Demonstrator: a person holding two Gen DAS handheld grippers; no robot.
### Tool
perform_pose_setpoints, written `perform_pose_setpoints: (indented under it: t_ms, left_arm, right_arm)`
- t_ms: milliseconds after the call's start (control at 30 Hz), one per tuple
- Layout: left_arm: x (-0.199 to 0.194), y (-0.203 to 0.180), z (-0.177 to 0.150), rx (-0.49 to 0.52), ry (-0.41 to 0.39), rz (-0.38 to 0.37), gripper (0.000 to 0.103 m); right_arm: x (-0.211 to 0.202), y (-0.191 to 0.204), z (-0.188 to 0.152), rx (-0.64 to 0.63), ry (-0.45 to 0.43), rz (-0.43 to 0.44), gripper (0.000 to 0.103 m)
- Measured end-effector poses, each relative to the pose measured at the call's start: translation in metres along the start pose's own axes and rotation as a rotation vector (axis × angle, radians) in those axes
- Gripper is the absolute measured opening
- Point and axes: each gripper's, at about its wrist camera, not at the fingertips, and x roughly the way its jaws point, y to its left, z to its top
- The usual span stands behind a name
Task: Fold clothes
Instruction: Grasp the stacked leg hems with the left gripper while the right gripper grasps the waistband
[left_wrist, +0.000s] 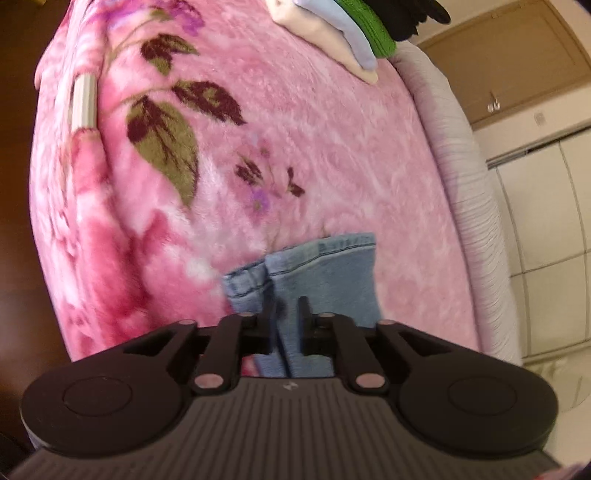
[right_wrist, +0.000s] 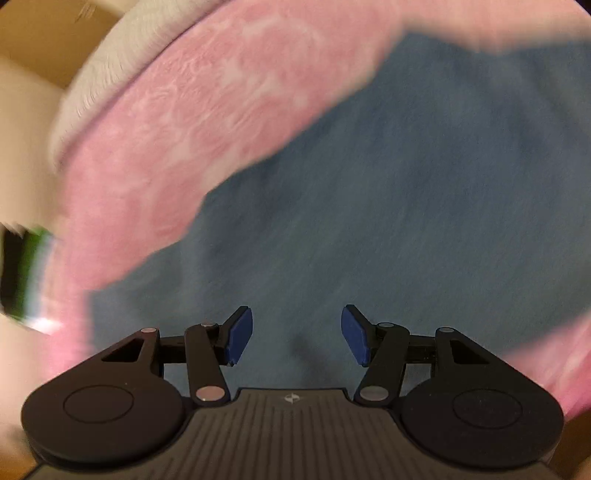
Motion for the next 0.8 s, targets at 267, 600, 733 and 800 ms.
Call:
perform_pose_setpoints:
  t_ms: [267, 600, 733, 800]
  left_arm:
    - [0.005, 0.005, -0.006, -0.034, 0.019, -0.011, 0.010]
    - [-0.021, 0.001, -0.011, 0.101, -0.033, -0.129, 0.000]
    - [-0.010, 0.021, -0.021, 0.098, 0.006, -0.026, 0.000]
    - [-0.007, 0.023, -0.023, 0.077, -0.002, -0.021, 0.000]
  right_arm:
    - [0.018, -0.068, -0.051, 0.520, 0.052, 0.163, 0.042]
    - [-0.013, -0.045, -0.043, 0.299, -0.161, 0.197, 0.004]
    - [-0.011, -0.038, -0.040, 0.216, -0.151, 0.109, 0.002]
    - [-0.007, -0.035, -0.040, 0.211, -0.143, 0.087, 0.002]
